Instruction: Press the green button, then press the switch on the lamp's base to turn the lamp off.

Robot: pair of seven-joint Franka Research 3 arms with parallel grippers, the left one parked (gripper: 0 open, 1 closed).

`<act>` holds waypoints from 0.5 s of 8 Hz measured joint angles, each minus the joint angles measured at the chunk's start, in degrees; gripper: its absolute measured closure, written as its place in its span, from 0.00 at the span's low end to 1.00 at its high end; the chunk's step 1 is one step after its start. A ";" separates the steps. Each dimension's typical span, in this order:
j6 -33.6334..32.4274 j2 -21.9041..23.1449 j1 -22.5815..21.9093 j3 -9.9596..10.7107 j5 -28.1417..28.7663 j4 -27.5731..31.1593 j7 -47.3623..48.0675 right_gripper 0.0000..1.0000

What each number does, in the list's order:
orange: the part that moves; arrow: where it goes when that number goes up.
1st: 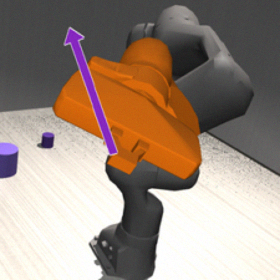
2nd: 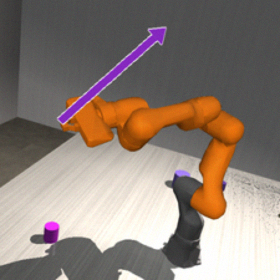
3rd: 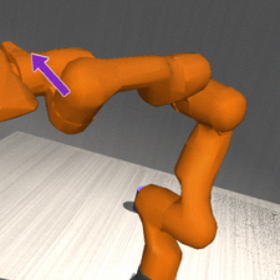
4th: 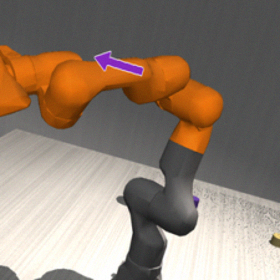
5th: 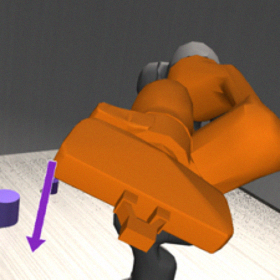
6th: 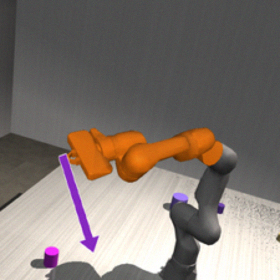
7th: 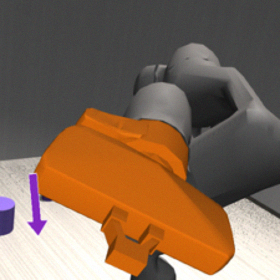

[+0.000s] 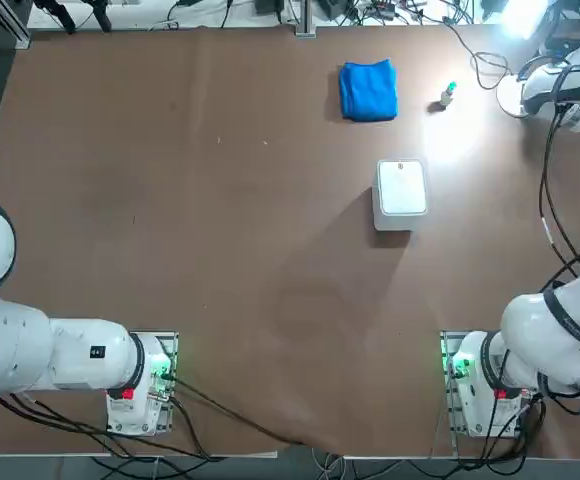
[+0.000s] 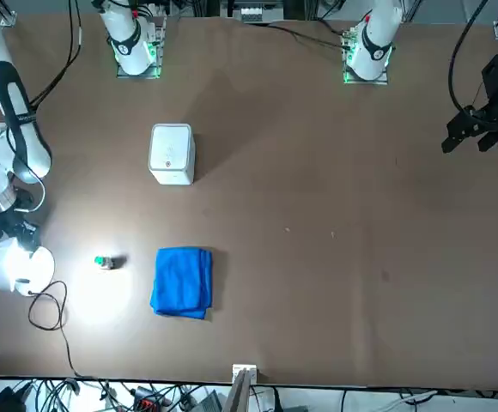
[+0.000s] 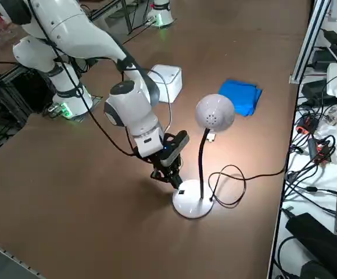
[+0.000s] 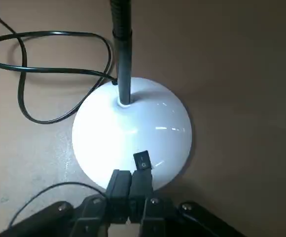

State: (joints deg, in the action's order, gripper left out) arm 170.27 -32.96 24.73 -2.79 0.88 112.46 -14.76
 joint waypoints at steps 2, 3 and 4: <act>2.51 -1.25 -0.02 -0.19 0.00 -0.01 0.03 0.99; 3.08 -1.79 -0.06 -0.23 0.00 -0.01 0.05 0.99; 3.42 -2.11 -0.08 -0.24 0.00 -0.01 0.06 0.99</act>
State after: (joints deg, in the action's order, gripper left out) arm 173.70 -35.08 24.64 -3.04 0.89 112.45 -14.70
